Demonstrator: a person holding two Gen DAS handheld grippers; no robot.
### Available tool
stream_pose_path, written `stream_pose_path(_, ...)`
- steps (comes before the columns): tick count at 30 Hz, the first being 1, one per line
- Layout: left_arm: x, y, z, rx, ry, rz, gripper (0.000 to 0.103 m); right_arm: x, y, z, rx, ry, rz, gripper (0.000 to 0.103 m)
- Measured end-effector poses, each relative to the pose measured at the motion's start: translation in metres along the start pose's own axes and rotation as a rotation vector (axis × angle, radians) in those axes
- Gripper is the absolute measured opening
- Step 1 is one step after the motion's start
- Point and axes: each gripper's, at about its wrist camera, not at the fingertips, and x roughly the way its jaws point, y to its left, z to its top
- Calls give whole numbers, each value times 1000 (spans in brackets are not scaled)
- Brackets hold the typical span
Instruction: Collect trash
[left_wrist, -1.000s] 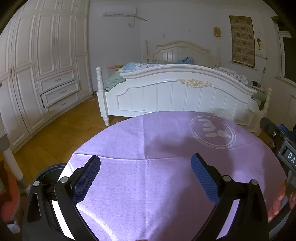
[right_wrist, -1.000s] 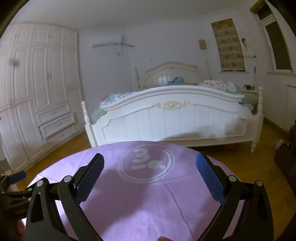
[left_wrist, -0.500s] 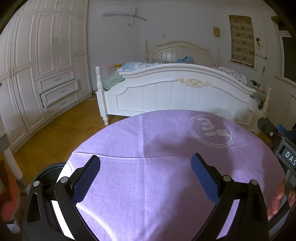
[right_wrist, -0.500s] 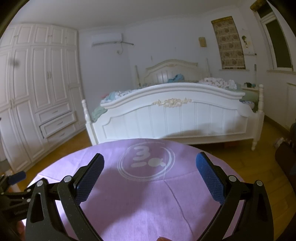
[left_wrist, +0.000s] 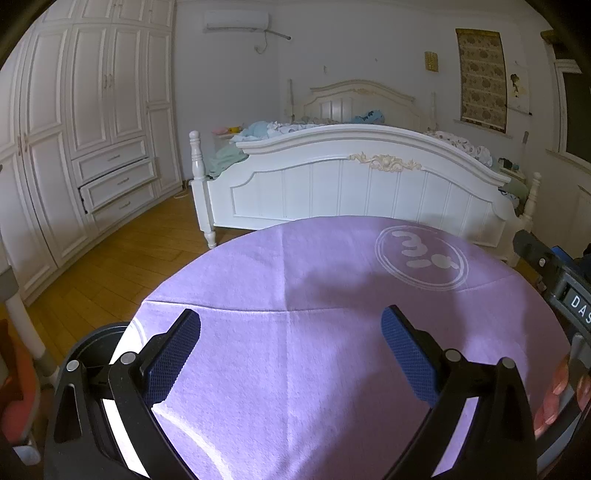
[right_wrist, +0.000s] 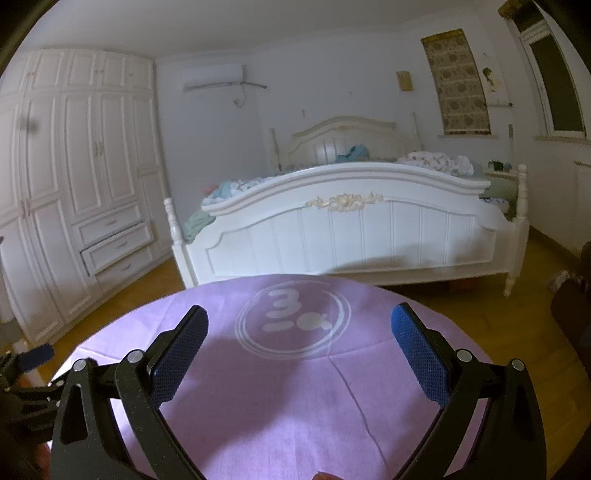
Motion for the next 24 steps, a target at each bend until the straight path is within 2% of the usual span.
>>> stream_pose_path(24, 2, 0, -3, 6, 6, 2, 97, 0, -1, 0, 3, 3, 3, 98)
